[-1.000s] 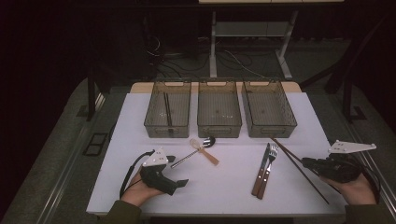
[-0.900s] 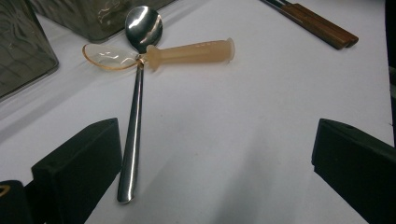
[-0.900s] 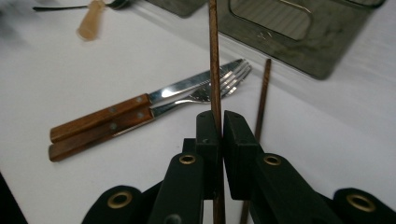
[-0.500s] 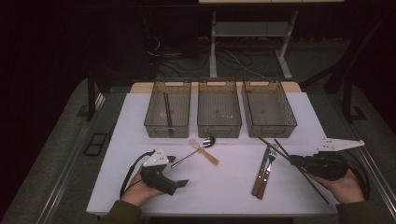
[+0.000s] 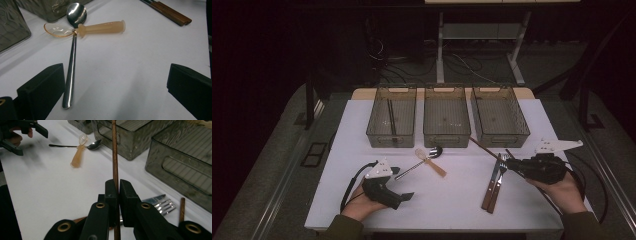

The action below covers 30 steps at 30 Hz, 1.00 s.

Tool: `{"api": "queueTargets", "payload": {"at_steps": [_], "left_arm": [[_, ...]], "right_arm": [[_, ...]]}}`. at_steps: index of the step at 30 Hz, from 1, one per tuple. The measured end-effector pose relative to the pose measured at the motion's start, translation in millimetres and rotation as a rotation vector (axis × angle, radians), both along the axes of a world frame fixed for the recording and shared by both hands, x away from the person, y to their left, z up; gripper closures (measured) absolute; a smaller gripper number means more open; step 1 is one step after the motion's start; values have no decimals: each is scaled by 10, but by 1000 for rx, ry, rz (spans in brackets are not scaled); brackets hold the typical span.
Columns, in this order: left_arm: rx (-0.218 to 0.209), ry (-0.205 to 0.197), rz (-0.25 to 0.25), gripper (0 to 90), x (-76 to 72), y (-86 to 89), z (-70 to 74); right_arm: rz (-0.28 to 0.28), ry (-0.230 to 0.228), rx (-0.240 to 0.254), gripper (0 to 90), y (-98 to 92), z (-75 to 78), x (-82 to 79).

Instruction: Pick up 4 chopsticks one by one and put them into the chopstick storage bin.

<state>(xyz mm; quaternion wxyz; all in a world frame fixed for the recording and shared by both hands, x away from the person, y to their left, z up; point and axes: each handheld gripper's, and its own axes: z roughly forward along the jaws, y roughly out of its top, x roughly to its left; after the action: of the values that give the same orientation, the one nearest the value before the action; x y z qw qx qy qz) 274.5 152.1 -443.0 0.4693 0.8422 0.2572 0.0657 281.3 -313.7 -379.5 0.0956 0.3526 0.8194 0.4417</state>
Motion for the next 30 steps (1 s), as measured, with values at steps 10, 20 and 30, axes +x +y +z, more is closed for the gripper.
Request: {"api": "queueTargets", "payload": {"at_steps": [10, 20, 30], "left_arm": [[-6, 0, 1, 9, -1, 2, 3], [-6, -3, -3, 9, -2, 5, 9], [-8, -6, -3, 9, 1, 17, 16]], "right_arm": [[20, -9, 14, 846, 266, 69, 144], [32, -15, 10, 846, 555, 128, 281], [14, 0, 0, 846, 855, 177, 430]]}}
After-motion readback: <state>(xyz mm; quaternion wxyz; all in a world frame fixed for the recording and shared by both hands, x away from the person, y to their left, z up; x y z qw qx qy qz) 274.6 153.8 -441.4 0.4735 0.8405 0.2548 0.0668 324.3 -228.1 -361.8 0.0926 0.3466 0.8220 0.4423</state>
